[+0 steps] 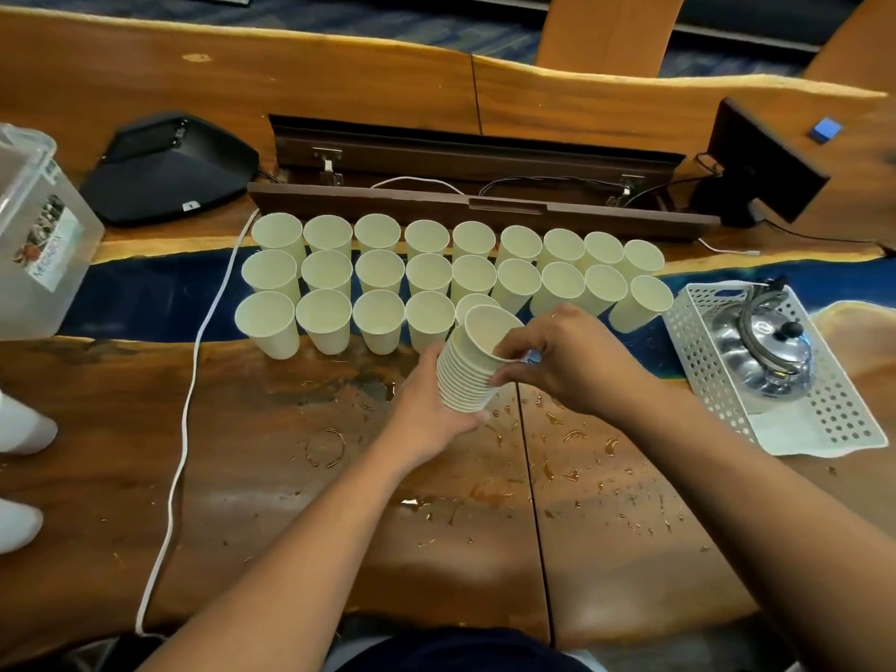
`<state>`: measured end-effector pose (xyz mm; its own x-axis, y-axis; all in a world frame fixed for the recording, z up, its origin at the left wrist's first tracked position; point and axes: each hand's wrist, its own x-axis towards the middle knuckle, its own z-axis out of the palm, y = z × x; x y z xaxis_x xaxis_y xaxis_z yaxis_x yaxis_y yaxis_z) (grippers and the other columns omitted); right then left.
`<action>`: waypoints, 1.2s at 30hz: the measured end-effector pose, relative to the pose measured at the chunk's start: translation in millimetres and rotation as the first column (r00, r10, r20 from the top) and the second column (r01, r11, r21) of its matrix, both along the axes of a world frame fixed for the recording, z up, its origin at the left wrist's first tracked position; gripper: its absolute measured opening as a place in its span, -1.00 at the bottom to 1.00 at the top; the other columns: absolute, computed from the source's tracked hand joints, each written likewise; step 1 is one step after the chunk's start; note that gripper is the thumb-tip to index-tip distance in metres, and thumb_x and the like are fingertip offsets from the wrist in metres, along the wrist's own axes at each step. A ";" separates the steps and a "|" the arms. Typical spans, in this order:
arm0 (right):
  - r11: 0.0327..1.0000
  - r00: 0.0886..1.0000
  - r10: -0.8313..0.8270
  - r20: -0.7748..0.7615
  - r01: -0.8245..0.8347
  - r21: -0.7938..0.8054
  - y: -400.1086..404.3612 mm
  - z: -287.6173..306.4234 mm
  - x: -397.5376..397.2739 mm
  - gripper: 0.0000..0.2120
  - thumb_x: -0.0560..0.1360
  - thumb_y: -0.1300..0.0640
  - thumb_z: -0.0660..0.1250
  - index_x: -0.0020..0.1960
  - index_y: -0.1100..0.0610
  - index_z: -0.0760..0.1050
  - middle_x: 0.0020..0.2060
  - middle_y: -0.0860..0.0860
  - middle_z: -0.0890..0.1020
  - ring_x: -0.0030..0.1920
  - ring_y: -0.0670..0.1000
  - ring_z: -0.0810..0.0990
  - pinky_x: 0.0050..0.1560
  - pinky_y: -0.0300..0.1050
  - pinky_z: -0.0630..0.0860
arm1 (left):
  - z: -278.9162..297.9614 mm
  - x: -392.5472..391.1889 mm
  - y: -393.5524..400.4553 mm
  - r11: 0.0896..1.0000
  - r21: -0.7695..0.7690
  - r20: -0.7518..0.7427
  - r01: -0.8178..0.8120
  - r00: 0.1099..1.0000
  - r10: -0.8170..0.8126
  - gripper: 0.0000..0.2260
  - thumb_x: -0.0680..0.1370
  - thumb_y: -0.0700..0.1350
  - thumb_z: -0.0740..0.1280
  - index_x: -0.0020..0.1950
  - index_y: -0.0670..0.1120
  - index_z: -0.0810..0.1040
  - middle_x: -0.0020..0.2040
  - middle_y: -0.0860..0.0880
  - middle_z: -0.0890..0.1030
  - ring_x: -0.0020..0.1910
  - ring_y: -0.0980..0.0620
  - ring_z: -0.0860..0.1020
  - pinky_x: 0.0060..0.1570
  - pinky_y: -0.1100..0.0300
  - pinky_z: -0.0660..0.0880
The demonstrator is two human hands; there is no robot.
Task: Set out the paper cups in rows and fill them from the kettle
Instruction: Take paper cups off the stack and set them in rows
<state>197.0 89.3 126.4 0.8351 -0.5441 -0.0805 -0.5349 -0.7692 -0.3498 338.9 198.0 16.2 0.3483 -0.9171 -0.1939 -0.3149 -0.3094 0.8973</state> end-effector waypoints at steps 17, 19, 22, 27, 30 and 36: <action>0.944 0.942 -0.330 -0.055 0.331 0.000 -73.3 -68.0 -37.3 -0.70 0.63 0.13 0.26 0.35 0.06 0.50 0.27 0.12 0.59 0.23 0.19 0.56 0.28 0.06 0.46 | -3.3 -8.0 -16.5 0.984 0.068 0.005 -0.162 0.987 0.162 -0.20 0.30 0.00 0.63 0.41 0.07 0.24 0.20 0.16 0.46 0.17 0.10 0.46 0.04 0.18 0.39; 0.945 0.941 -0.324 -0.098 0.326 0.009 -73.2 -85.1 -36.6 -0.71 0.63 0.11 0.26 0.33 0.05 0.51 0.26 0.10 0.60 0.22 0.18 0.57 0.28 0.07 0.47 | -0.9 -11.3 -17.5 0.985 0.059 0.004 -0.162 0.987 0.162 -0.20 0.31 0.00 0.62 0.41 0.07 0.24 0.18 0.17 0.46 0.15 0.12 0.46 0.01 0.22 0.38; 0.949 0.941 -0.310 -0.137 0.315 0.014 -75.1 -101.9 -33.5 -0.73 0.62 0.12 0.28 0.31 0.06 0.54 0.24 0.08 0.62 0.19 0.16 0.60 0.26 0.03 0.49 | 2.1 -15.7 -17.8 0.985 0.042 -0.007 -0.169 0.985 0.170 -0.22 0.31 -0.01 0.62 0.39 0.08 0.25 0.17 0.17 0.46 0.15 0.12 0.47 -0.01 0.27 0.36; 0.958 0.941 -0.281 -0.190 0.286 -0.002 -82.3 -114.3 -25.9 -0.72 0.62 0.14 0.27 0.31 0.04 0.54 0.25 0.06 0.61 0.20 0.13 0.59 0.27 0.01 0.49 | 8.3 -22.4 -19.0 0.985 0.031 -0.001 -0.171 0.985 0.171 -0.21 0.32 -0.06 0.62 0.42 0.06 0.25 0.20 0.16 0.45 0.18 0.11 0.45 0.10 0.19 0.39; 0.964 0.944 -0.264 -0.199 0.267 -0.011 -86.2 -119.0 -21.3 -0.72 0.62 0.15 0.28 0.31 0.02 0.55 0.24 0.05 0.61 0.19 0.13 0.60 0.28 0.01 0.50 | 12.4 -24.6 -19.0 0.985 0.037 0.012 -0.168 0.986 0.168 -0.20 0.33 -0.06 0.62 0.43 0.06 0.23 0.21 0.16 0.44 0.19 0.11 0.44 0.10 0.19 0.38; 0.968 0.943 -0.243 -0.228 0.249 -0.001 -89.0 -124.8 -14.5 -0.71 0.60 0.17 0.31 0.30 0.00 0.55 0.23 0.05 0.61 0.17 0.13 0.61 0.29 0.03 0.52 | 14.0 -24.6 -17.4 0.985 0.042 0.022 -0.166 0.986 0.165 -0.18 0.33 -0.05 0.62 0.45 0.07 0.21 0.22 0.17 0.42 0.20 0.13 0.42 0.10 0.21 0.40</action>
<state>182.5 0.3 1.6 0.6338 -0.7254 -0.2687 -0.7735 -0.5952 -0.2178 314.3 180.6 30.2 0.4986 -0.8372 -0.2245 -0.2725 -0.3972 0.8763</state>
